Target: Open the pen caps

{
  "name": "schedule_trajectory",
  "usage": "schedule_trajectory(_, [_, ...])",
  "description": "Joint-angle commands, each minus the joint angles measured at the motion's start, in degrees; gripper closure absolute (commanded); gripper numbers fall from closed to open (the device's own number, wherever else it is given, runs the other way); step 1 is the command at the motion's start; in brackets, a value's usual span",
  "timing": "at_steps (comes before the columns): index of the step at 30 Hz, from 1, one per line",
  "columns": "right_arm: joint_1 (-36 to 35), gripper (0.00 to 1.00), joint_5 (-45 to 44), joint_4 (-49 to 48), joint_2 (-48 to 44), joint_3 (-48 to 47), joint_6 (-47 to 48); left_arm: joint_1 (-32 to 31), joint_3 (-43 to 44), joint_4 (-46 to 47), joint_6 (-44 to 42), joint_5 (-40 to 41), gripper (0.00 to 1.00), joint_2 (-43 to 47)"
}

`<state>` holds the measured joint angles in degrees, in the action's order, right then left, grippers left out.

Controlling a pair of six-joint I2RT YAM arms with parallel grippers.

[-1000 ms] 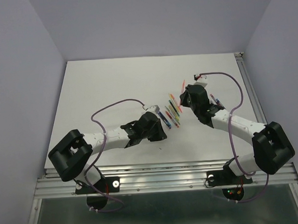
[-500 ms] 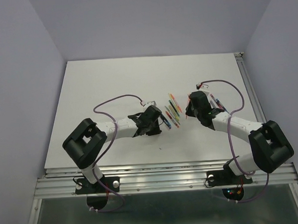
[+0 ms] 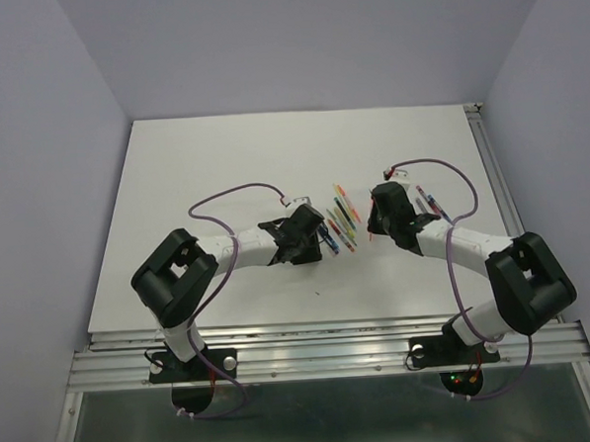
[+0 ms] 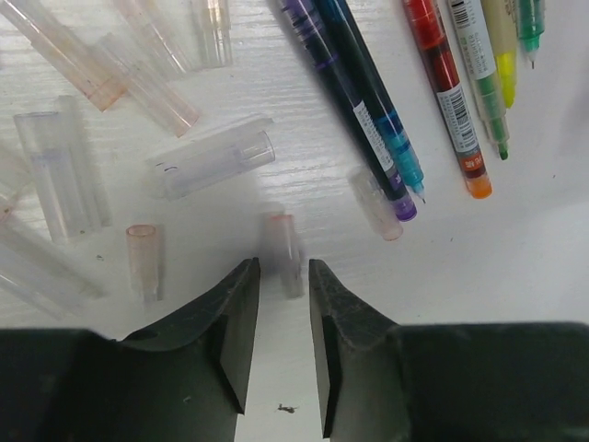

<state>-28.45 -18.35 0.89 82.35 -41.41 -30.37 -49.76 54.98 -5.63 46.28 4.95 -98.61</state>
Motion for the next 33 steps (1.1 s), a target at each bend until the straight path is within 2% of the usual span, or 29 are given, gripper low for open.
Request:
schedule_trajectory(1, [0.5, 0.99, -0.2, 0.17, 1.67, -0.16, 4.34, 0.1, 1.44, -2.9, -1.28, 1.38, 0.55, 1.66])
schedule_trajectory(10, [0.5, 0.99, 1.73, 1.14, 7.3, -4.03, 5.93, 0.1, 1.8, -2.9, -2.77, 0.94, 0.47, 5.97])
schedule_trajectory(12, [0.59, 0.99, 2.35, 1.4, 9.14, -4.82, 6.29, 0.1, 1.8, -3.16, -2.86, 1.03, 0.43, 7.72])
schedule_trajectory(15, [0.59, 0.99, 3.32, 1.75, 11.16, -6.58, 7.43, 0.1, 1.45, -2.81, -3.56, 1.38, 0.3, 10.71])
schedule_trajectory(18, [0.58, 0.99, 4.37, 1.84, 12.57, -8.16, 9.09, 0.1, 1.01, -2.72, -4.27, 1.99, 0.25, 13.96])
schedule_trajectory(22, [0.59, 0.97, 4.64, 1.67, 14.33, -9.22, 10.94, 0.1, 0.04, -2.46, -5.06, 3.66, 0.24, 18.53])
schedule_trajectory(28, [0.58, 0.94, 0.42, 2.28, 14.6, -9.66, 14.88, 0.1, -1.45, -2.63, -5.59, 5.85, 0.23, 22.49])
schedule_trajectory(33, [0.59, 0.87, 5.59, 1.66, 14.6, -9.13, 21.48, 0.1, -1.98, -2.99, -5.85, 6.91, 0.23, 23.46])
